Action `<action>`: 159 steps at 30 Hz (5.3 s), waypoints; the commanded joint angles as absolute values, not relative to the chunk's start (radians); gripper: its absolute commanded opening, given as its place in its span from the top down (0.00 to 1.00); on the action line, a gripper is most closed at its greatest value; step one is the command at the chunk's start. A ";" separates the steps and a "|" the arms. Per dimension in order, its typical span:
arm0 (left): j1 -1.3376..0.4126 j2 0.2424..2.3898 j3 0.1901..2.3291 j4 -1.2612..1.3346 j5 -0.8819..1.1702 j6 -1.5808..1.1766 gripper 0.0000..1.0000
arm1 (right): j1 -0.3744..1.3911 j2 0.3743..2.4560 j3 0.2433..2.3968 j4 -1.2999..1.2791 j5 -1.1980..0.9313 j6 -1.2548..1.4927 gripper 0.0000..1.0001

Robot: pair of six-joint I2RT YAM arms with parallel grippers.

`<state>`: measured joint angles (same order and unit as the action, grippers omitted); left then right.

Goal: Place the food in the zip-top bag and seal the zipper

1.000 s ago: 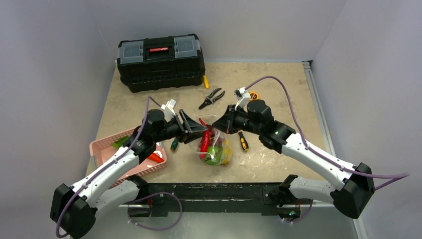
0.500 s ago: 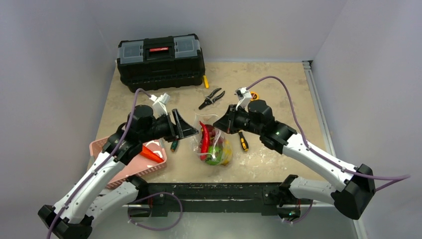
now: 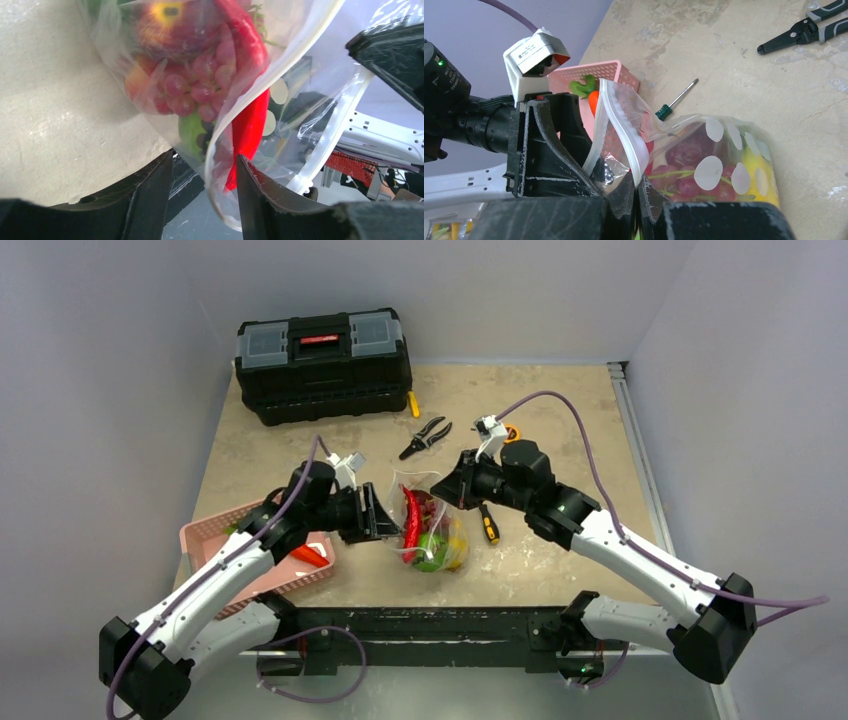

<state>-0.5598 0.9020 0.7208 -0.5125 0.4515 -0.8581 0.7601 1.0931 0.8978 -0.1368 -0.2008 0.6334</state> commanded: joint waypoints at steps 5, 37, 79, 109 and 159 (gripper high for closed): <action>-0.575 0.904 0.733 -0.369 0.505 -0.874 0.79 | 0.760 1.097 0.962 -0.109 -0.234 0.573 1.00; -0.578 0.802 0.701 -0.256 0.368 -1.065 1.00 | 0.918 0.937 0.832 -0.029 -0.325 0.265 0.20; -0.577 0.598 0.895 -0.530 0.406 -0.533 0.51 | 1.186 0.813 0.608 0.147 0.054 -0.030 1.00; -0.885 1.124 1.237 -0.846 0.843 0.915 0.31 | 1.181 0.846 0.622 0.125 -0.040 0.035 1.00; -0.882 0.957 0.944 -0.339 0.606 0.109 1.00 | 1.153 0.714 0.414 0.421 0.017 0.162 1.00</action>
